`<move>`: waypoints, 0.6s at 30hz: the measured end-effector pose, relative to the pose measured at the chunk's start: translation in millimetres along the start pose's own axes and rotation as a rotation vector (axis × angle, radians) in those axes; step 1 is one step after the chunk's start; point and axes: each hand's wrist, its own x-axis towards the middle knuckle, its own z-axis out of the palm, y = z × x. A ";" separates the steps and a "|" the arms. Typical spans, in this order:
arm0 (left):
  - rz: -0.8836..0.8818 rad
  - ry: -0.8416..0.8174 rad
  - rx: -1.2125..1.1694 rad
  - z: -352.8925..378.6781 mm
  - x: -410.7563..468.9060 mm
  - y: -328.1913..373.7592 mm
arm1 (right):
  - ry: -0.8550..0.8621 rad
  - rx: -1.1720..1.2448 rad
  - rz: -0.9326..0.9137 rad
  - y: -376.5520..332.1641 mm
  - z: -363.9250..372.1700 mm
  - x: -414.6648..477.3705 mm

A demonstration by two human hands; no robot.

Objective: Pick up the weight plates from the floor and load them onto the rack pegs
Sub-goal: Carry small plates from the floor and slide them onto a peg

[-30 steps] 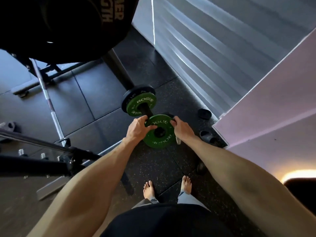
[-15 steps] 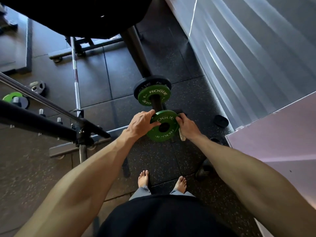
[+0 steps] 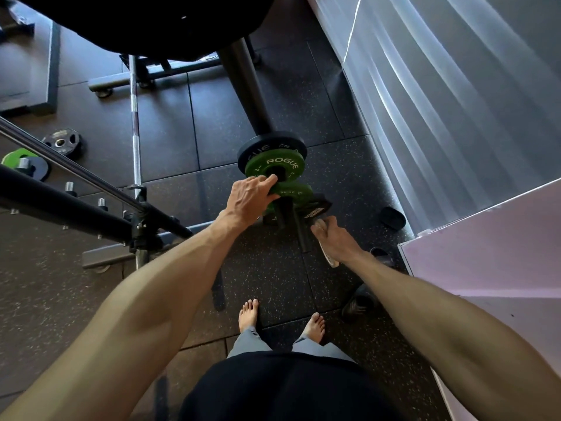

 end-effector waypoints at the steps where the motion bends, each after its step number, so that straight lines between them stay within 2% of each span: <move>1: -0.038 0.001 0.003 -0.3 6.8 -1.9 | 0.000 -0.046 -0.013 -0.9 -0.3 -0.2; 6: -0.180 -0.018 0.015 -0.7 30.9 -5.9 | 0.001 -0.350 -0.106 -5.7 -1.7 -5.2; 9: -0.252 -0.026 -0.005 0.9 32.8 -2.6 | -0.061 -0.487 -0.198 -9.1 -3.7 -10.1; 14: -0.586 0.057 -0.210 3.9 3.8 7.0 | -0.191 -0.510 -0.442 -19.0 -4.7 -20.7; 16: -0.740 -0.051 -0.248 10.0 -19.2 5.7 | -0.215 -0.469 -0.541 -26.2 -4.3 -25.7; 18: -0.889 -0.375 -0.446 17.9 -40.4 3.5 | -0.217 -0.407 -0.614 -35.1 -4.5 -31.9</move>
